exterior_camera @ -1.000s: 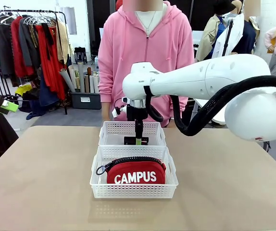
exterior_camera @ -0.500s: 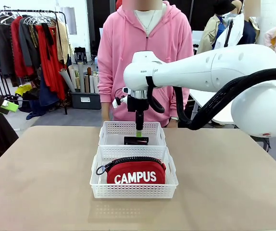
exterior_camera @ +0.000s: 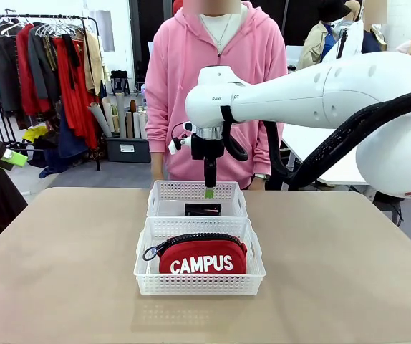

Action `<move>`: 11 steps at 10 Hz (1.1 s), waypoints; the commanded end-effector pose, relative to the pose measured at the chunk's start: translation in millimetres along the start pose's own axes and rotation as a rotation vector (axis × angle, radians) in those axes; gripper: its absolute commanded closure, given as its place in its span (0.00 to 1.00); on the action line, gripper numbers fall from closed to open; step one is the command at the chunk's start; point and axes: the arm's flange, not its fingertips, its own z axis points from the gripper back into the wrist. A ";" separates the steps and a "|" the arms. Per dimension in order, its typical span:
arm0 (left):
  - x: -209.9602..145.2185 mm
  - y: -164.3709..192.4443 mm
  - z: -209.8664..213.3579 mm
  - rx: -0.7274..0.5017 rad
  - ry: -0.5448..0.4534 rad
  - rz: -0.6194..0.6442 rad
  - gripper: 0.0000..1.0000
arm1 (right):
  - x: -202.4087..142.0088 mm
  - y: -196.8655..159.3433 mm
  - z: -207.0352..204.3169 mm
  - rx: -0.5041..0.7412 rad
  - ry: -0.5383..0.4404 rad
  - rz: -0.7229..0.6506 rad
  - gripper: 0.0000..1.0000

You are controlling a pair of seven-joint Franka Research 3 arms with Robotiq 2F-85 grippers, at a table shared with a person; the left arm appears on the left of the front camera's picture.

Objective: Distribute items into two baskets.
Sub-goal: Place the picked Stapler into the Organizing basket as instructed by the person.

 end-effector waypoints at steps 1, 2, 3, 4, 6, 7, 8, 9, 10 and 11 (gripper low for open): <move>-0.4 0.1 0.0 -0.009 -0.017 -0.002 0.00 | 1.0 -2.4 0.1 -0.003 -0.005 -0.004 0.00; -0.4 0.1 0.0 -0.009 -0.017 -0.002 0.00 | 1.0 -2.4 0.1 -0.003 -0.005 -0.004 0.00; -0.4 0.1 0.0 -0.009 -0.017 -0.002 0.00 | 1.0 -2.4 0.1 -0.003 -0.005 -0.004 0.00; -0.4 0.1 0.0 -0.009 -0.017 -0.002 0.00 | 1.0 -2.4 0.1 -0.003 -0.005 -0.004 0.00; -0.4 0.1 0.0 -0.009 -0.017 -0.002 0.00 | 1.0 -2.4 0.1 -0.003 -0.005 -0.004 0.00; -0.4 0.1 0.0 -0.009 -0.017 -0.002 0.00 | 1.0 -2.4 0.1 -0.003 -0.005 -0.004 0.00; -0.4 0.1 0.0 -0.009 -0.017 -0.002 0.00 | 1.0 -2.4 0.1 -0.003 -0.005 -0.004 0.00; -0.4 0.1 0.0 -0.009 -0.017 -0.002 0.00 | 1.0 -2.4 0.1 -0.003 -0.005 -0.004 0.00; -0.4 0.1 0.0 -0.009 -0.017 -0.002 0.00 | 1.0 -2.4 0.1 -0.003 -0.005 -0.004 0.00; -0.4 0.1 0.0 -0.009 -0.017 -0.002 0.00 | 1.0 -2.4 0.1 -0.003 -0.005 -0.004 0.00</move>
